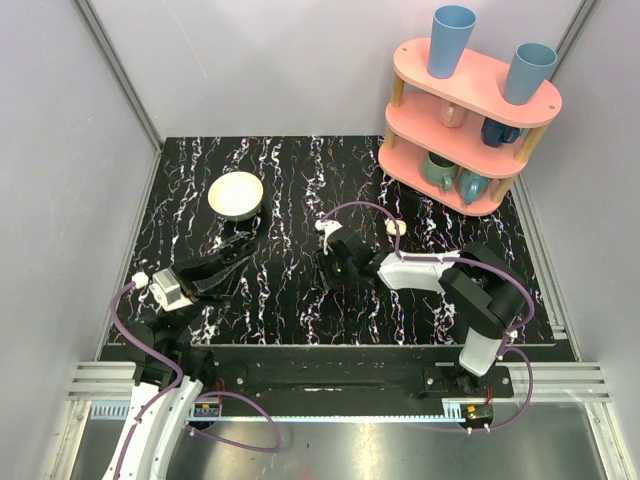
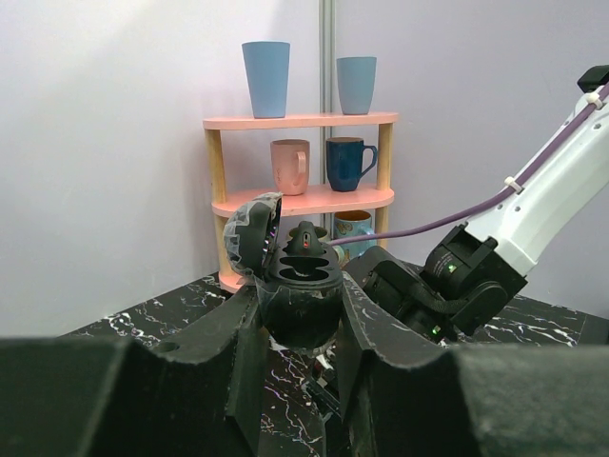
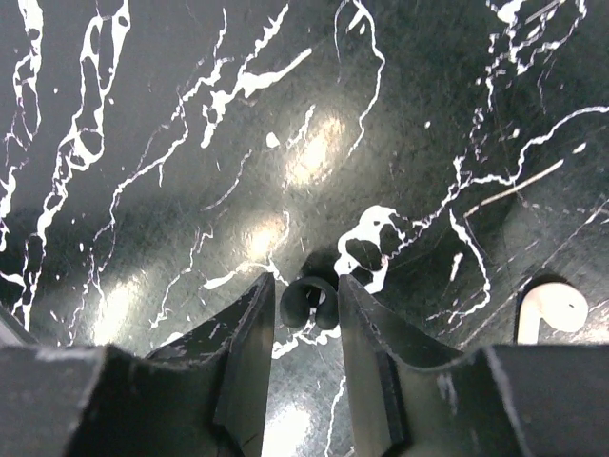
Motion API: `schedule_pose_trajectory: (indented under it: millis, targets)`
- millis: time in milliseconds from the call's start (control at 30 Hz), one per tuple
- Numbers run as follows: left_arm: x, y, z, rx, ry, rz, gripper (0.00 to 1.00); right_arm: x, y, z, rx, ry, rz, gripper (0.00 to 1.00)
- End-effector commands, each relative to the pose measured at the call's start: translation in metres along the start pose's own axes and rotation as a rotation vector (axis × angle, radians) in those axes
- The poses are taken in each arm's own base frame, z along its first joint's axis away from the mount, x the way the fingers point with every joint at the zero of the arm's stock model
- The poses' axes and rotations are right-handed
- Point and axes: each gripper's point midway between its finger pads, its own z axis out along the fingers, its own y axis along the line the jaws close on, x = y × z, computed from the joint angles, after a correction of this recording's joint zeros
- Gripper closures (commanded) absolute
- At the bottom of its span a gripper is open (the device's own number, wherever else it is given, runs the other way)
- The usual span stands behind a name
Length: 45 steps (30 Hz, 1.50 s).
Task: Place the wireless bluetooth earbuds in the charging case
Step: Pick up the left earbud from the center of the board.
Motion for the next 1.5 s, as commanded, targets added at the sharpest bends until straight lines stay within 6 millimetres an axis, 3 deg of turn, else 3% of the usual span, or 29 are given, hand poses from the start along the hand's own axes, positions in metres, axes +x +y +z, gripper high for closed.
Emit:
schedule_pose_trajectory:
  millis: [0,133,467,1300,1467]
  targets:
    - [-0.012,-0.002,0.001,0.004,-0.038,0.025,0.98,-0.027,0.012,-0.008,0.029,-0.058,-0.066,0.60]
    - [-0.012,-0.001,0.001,0.002,-0.038,0.025,0.98,-0.036,0.017,-0.013,0.058,-0.054,-0.090,0.60]
    - [-0.014,0.000,0.000,-0.010,-0.041,0.030,0.98,-0.010,0.013,-0.002,0.190,0.016,-0.021,0.64]
    - [-0.015,0.000,-0.001,-0.010,-0.045,0.031,0.98,0.011,-0.005,0.018,0.290,0.105,-0.005,0.66]
    - [-0.015,0.000,-0.001,-0.010,-0.045,0.031,0.98,0.015,-0.008,0.018,0.305,0.117,-0.001,0.73]
